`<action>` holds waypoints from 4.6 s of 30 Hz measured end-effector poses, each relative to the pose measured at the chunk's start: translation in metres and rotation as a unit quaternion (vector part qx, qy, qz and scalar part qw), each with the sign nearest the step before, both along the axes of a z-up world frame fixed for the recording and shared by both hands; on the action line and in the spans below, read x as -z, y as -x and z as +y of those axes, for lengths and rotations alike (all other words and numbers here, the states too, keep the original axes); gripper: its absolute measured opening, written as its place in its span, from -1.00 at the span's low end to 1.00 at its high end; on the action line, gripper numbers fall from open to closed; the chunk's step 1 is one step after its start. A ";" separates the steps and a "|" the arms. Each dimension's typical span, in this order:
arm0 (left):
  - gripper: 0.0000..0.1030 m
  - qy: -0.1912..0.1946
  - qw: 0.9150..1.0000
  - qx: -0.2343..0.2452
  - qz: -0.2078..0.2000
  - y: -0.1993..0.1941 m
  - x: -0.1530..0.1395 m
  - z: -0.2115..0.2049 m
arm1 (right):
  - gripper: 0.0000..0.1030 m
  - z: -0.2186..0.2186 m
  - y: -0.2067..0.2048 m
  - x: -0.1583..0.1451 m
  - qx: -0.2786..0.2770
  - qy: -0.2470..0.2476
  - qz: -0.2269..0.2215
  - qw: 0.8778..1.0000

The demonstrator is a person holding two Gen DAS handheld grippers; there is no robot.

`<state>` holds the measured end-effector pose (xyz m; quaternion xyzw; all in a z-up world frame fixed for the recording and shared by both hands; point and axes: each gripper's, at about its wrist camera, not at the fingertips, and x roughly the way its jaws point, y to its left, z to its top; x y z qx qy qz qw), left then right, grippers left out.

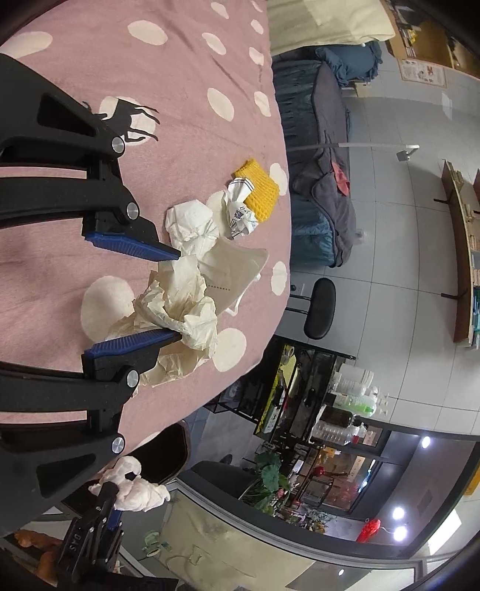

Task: Collect trash
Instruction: 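Grasp the crumpled beige tissue with left tool while right tool lifts the cloth toward the bin, then lower the white cloth bundle into the bin and open the right tool, then carry the beige tissue over the bin and release it with the left tool, then move both tools away from the bin back toward the table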

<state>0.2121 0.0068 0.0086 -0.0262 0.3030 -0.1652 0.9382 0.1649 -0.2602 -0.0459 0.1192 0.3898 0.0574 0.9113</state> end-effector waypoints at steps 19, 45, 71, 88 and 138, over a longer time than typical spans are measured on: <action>-0.27 0.019 0.996 0.078 -0.030 0.059 -0.006 -0.080 | -0.36 -0.080 0.031 0.019 0.104 0.009 0.010 0.994; -0.27 0.017 0.992 0.121 -0.011 0.062 0.007 -0.138 | 0.43 -0.103 0.011 0.080 0.159 0.070 0.055 0.983; -0.27 -0.038 0.979 0.198 0.007 0.047 0.022 -0.229 | 0.59 -0.166 0.080 0.033 0.274 0.059 -0.004 0.960; -0.27 -0.085 0.971 0.221 0.024 0.040 0.040 -0.269 | 0.59 -0.185 0.097 0.034 0.304 0.052 0.000 0.951; 0.88 -0.088 0.989 0.103 -0.058 0.052 0.000 -0.109 | 0.65 -0.075 0.023 -0.008 0.140 0.055 -0.045 0.988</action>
